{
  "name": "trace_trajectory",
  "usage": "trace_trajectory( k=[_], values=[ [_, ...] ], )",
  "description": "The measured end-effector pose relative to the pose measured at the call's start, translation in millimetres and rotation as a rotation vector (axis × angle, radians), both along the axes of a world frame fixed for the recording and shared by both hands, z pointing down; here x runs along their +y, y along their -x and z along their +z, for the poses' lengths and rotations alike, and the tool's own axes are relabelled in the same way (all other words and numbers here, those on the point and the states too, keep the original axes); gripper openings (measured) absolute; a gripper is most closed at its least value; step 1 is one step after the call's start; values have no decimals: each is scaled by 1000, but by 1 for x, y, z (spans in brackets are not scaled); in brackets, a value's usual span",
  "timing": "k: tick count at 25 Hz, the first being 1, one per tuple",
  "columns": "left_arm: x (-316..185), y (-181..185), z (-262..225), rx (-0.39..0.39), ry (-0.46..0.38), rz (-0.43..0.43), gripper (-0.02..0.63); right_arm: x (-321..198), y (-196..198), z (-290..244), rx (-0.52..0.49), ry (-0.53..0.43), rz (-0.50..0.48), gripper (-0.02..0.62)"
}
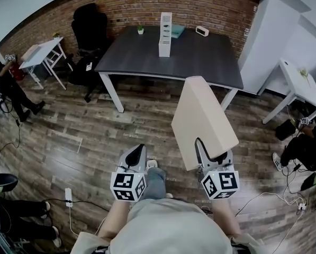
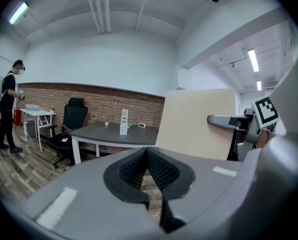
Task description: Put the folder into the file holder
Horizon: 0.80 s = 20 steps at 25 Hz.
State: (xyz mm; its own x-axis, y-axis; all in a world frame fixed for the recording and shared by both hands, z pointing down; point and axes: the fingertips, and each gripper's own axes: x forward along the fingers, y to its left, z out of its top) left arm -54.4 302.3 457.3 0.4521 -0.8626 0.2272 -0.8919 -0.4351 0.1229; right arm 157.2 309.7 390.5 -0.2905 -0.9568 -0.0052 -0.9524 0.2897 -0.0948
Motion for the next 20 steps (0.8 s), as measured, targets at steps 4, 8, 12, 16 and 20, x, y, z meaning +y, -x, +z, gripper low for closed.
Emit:
trace_trajectory(
  k=[4, 8, 12, 16, 20],
  values=[
    [-17, 0, 1, 4, 3, -3, 11, -15, 0, 1, -6, 6, 4, 273],
    [-43, 0, 4, 13, -2, -1, 11, -39, -1, 3, 0, -1, 14, 273],
    [-78, 0, 5, 17, -9, 2, 11, -73, -1, 3, -4, -2, 25, 273],
    [-122, 2, 3, 21, -20, 5, 11, -118, 3, 1, -7, -10, 26, 273],
    [-170, 12, -4, 21, -33, 9, 11, -167, 14, -11, 2, -32, 34, 273]
  ],
)
